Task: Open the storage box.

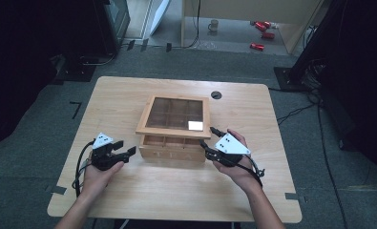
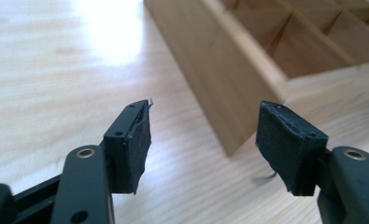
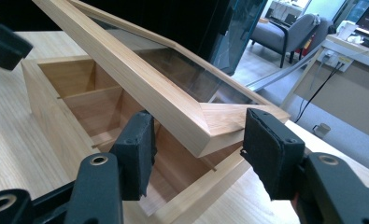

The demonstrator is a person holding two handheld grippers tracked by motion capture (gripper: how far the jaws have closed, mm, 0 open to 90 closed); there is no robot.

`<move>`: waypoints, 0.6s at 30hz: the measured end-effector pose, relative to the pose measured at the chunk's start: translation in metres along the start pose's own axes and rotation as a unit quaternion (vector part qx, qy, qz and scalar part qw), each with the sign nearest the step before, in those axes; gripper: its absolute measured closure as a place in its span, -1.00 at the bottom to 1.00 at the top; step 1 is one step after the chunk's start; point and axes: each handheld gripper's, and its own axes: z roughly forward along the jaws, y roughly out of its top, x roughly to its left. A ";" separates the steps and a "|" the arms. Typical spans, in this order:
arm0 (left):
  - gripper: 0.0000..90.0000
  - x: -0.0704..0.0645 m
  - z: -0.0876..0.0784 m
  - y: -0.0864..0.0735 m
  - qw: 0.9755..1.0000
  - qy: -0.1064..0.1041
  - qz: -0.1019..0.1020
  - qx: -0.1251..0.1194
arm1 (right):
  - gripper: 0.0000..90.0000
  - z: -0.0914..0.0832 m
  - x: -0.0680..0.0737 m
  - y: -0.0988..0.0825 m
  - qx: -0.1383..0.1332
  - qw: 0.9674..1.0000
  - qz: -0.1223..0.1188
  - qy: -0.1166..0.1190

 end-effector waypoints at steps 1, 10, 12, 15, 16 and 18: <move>-0.21 0.002 0.000 -0.002 1.000 0.001 -0.002 0.003 | 0.01 0.000 -0.001 0.001 -0.001 1.000 -0.001 0.000; -0.29 0.005 0.012 -0.012 1.000 0.013 0.008 0.027 | 0.05 0.002 -0.010 0.014 -0.007 1.000 0.001 -0.001; -0.33 0.002 0.016 -0.016 0.999 0.018 0.021 0.037 | 0.08 0.003 -0.016 0.020 -0.013 1.000 0.003 0.000; -0.34 0.003 0.020 -0.019 0.998 0.024 0.025 0.045 | 0.13 0.004 -0.024 0.027 -0.019 1.000 0.011 0.002; -0.35 0.003 0.021 -0.020 0.998 0.027 0.024 0.049 | 0.15 0.004 -0.027 0.029 -0.022 1.000 0.013 0.005; -0.38 0.003 0.021 -0.021 0.998 0.028 0.023 0.052 | 0.16 0.005 -0.030 0.031 -0.023 1.000 0.017 0.007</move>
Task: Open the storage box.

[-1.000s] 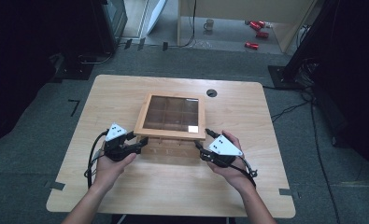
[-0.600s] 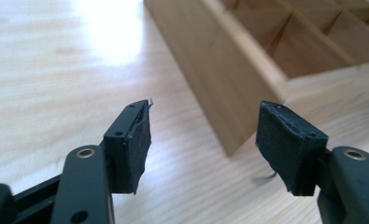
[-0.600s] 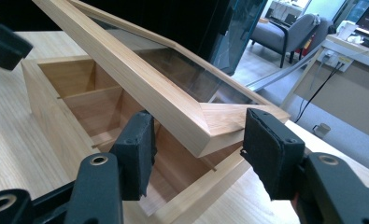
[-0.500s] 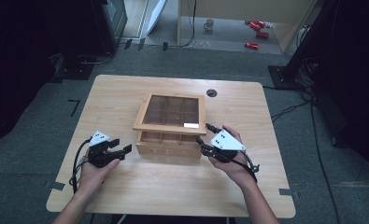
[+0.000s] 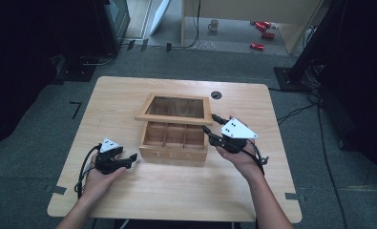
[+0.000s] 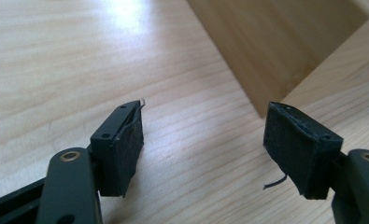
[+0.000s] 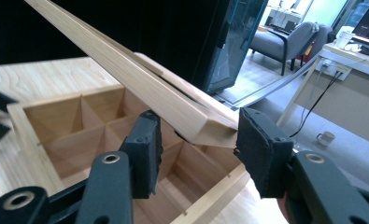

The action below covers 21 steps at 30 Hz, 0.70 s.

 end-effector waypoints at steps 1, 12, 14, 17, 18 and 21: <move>-0.38 0.000 0.001 -0.001 1.000 0.003 -0.005 -0.001 | 0.21 0.001 -0.006 0.005 -0.001 1.000 0.010 0.002; -0.47 -0.004 0.003 -0.002 1.000 0.016 0.002 -0.006 | 0.27 0.011 -0.029 0.027 -0.011 1.000 0.010 0.008; -0.48 -0.004 0.003 -0.002 1.000 0.015 0.000 -0.007 | 0.28 0.012 -0.031 0.029 -0.012 1.000 0.010 0.009; -0.49 -0.003 0.003 -0.002 1.000 0.010 -0.006 -0.011 | 0.28 0.016 -0.039 0.036 -0.016 1.000 0.018 0.010; -0.49 -0.002 0.003 -0.003 1.000 0.009 -0.006 -0.010 | 0.28 0.018 -0.043 0.039 -0.020 0.999 0.023 0.012; -0.49 -0.002 0.003 -0.003 1.000 0.009 -0.009 -0.012 | 0.30 0.023 -0.051 0.045 -0.025 0.999 0.033 0.011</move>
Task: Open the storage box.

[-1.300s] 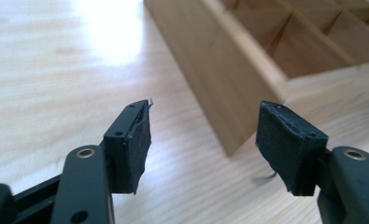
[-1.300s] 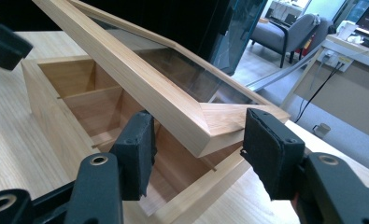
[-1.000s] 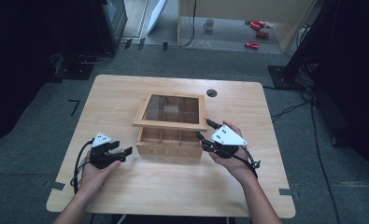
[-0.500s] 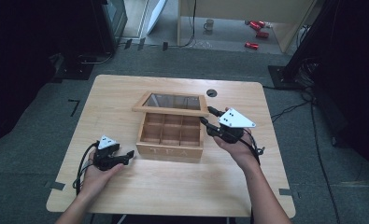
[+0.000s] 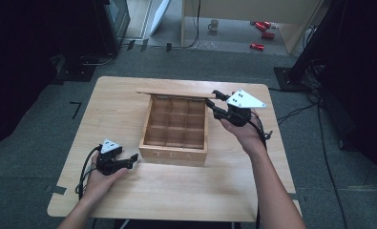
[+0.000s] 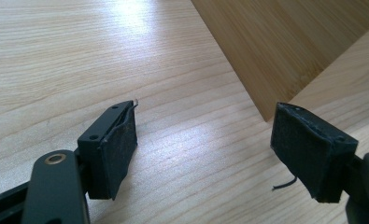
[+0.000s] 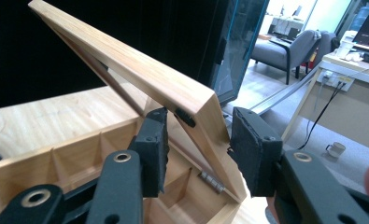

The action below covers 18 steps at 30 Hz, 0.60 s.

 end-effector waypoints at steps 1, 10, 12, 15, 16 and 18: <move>-0.49 0.000 0.000 0.000 1.000 0.000 0.000 0.000 | 0.31 0.002 -0.002 0.002 -0.001 1.000 0.002 -0.001; -0.48 0.000 0.000 0.000 1.000 -0.002 -0.001 -0.001 | 0.37 0.018 -0.020 0.010 -0.016 1.000 0.024 -0.006; -0.48 0.000 0.000 0.000 1.000 -0.003 0.001 0.000 | 0.38 0.026 -0.026 0.012 -0.020 0.999 0.036 0.001; -0.48 0.000 0.000 0.000 1.000 -0.004 0.000 0.000 | 0.38 0.032 -0.031 0.015 -0.022 0.999 0.040 -0.002; -0.48 0.000 0.000 0.000 1.000 -0.004 -0.001 0.000 | 0.38 0.035 -0.032 0.016 -0.024 0.999 0.041 -0.004; -0.48 0.000 0.000 0.000 1.000 -0.006 -0.001 0.000 | 0.38 0.040 -0.036 0.018 -0.024 0.999 0.047 -0.008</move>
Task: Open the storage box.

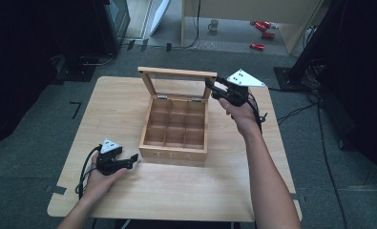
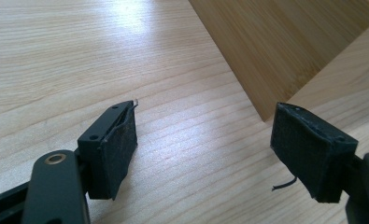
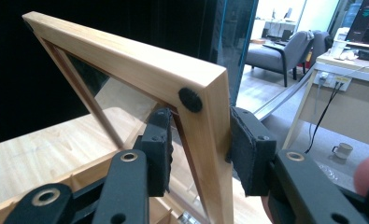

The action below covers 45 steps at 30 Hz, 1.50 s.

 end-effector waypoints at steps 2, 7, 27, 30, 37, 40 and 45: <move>-0.48 0.000 0.000 0.000 1.000 0.000 0.000 0.000 | 0.39 0.005 -0.004 0.002 -0.001 1.000 -0.001 -0.002; -0.47 -0.002 0.000 0.000 1.000 0.007 0.007 0.003 | 0.39 0.015 -0.013 0.004 -0.004 1.000 0.007 -0.003; -0.46 -0.003 0.000 0.000 1.000 0.003 0.012 0.005 | 0.45 0.049 -0.047 0.008 -0.010 0.997 0.073 -0.002; -0.46 -0.003 0.000 0.000 1.000 0.003 0.012 0.004 | 0.46 0.053 -0.052 0.008 -0.013 0.996 0.089 0.002; -0.46 -0.003 0.000 0.000 1.000 0.002 0.011 0.003 | 0.48 0.064 -0.062 0.009 -0.005 0.994 0.111 -0.004; -0.46 -0.004 0.001 0.000 1.000 0.001 0.014 0.003 | 0.48 0.069 -0.065 0.009 -0.006 0.993 0.118 -0.011; -0.46 -0.005 0.001 0.000 1.000 0.000 0.020 0.006 | 0.49 0.078 -0.069 0.007 -0.008 0.991 0.129 -0.023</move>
